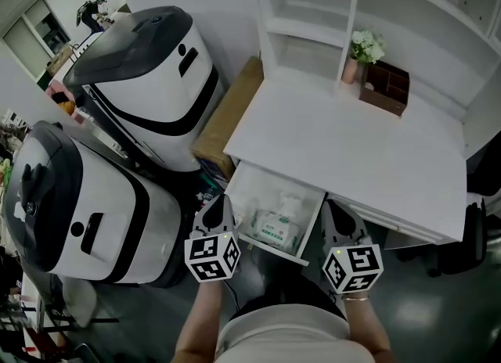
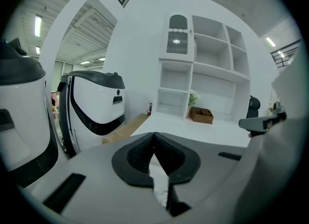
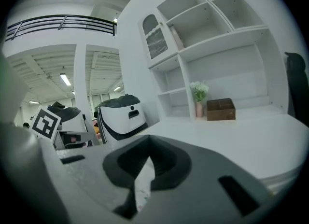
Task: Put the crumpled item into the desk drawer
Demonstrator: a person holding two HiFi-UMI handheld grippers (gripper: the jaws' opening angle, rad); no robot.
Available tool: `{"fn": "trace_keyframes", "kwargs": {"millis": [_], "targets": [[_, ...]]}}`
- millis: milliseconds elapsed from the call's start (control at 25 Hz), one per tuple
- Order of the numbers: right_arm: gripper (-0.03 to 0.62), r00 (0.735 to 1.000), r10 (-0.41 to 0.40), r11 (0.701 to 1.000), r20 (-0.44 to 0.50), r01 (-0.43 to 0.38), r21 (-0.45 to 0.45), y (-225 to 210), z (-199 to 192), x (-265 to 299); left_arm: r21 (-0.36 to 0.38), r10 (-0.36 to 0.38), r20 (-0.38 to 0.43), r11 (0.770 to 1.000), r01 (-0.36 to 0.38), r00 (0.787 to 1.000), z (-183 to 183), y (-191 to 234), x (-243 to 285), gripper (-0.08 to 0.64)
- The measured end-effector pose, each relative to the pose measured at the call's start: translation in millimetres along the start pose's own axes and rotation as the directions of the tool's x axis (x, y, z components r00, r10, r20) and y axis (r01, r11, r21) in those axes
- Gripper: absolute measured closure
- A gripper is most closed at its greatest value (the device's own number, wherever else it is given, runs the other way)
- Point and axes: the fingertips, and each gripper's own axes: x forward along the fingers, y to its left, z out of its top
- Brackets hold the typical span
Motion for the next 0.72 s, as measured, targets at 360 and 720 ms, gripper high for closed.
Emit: {"fn": "trace_keyframes", "kwargs": {"millis": [360, 720], "targets": [[0.589, 1.000, -0.008, 1.000, -0.010, 0.008, -0.013, 2.0, -1.1, 1.9, 0.011, -0.007, 0.005, 1.000, 0.007, 1.000, 2.1, 1.9, -3.8, 0.566], [0.589, 1.000, -0.006, 1.000, -0.012, 0.006, -0.013, 3.8, -0.1, 4.2, 0.015, -0.017, 0.000, 1.000, 0.017, 1.000, 2.6, 2.0, -6.3, 0.565]]}}
